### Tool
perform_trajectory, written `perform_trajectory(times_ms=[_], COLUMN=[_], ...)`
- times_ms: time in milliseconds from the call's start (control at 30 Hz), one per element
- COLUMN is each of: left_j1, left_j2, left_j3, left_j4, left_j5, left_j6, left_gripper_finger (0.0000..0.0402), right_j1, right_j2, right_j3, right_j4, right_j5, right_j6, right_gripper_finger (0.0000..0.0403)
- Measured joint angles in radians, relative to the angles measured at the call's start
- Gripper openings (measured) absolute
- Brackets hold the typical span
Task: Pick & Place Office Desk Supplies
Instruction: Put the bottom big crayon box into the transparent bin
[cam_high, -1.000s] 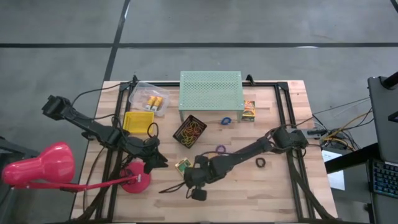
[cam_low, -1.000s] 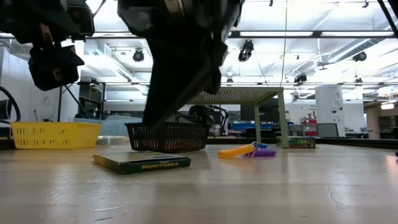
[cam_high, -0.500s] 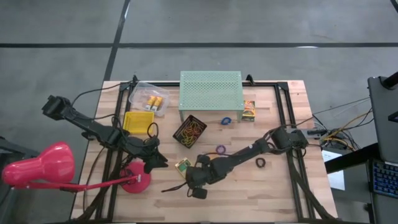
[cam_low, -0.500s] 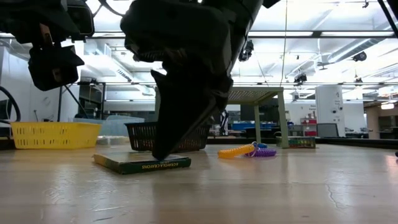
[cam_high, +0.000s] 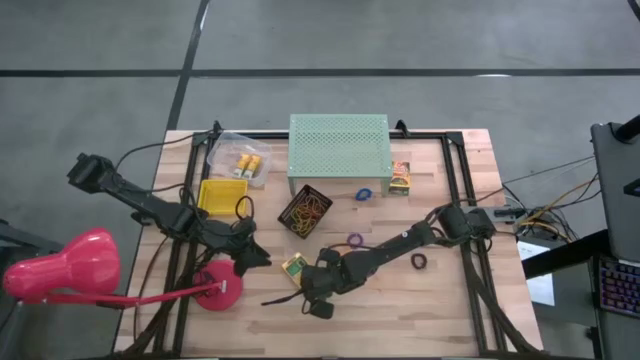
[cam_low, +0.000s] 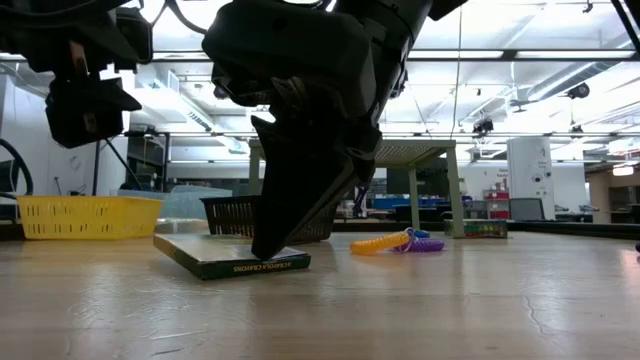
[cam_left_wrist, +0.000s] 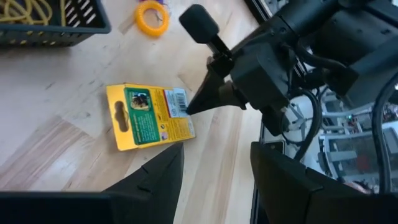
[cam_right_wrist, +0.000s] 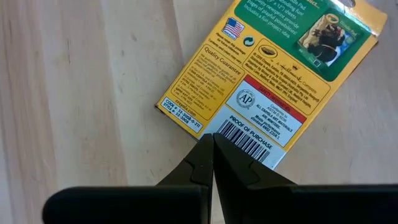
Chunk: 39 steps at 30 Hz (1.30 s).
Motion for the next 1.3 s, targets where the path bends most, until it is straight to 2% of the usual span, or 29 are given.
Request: perform_trajectory(times_ms=[367,533,867,1133,1300], left_j1=[0.010,0.018,0.056,0.136,0.173], left_j2=[0.015,0.021,0.171,0.285,0.344], left_j3=[-0.007,-0.007,-0.008,-0.008,-0.008], left_j4=[-0.044,-0.080,-0.056,-0.039,0.031], left_j5=[-0.004,-0.044,-0.071,0.033,0.097], left_j6=[-0.070,-0.085,-0.129,-0.121,-0.114], left_gripper_finger=[0.0191,0.0191,0.0191,0.0191,0.0191], right_j1=[0.000,0.000,0.000,0.000,0.000], right_j2=[0.002,0.003,0.003,0.003,0.003], right_j3=[-0.002,-0.002,-0.003,-0.003,-0.005], right_j4=[0.008,0.010,0.024,0.026,0.027], right_j5=[-0.002,-0.002,-0.004,-0.005,-0.006], right_j6=[-0.001,-0.001,-0.005,-0.009,-0.010], right_gripper_finger=[0.0008,0.0008,0.0008,0.0008,0.0008])
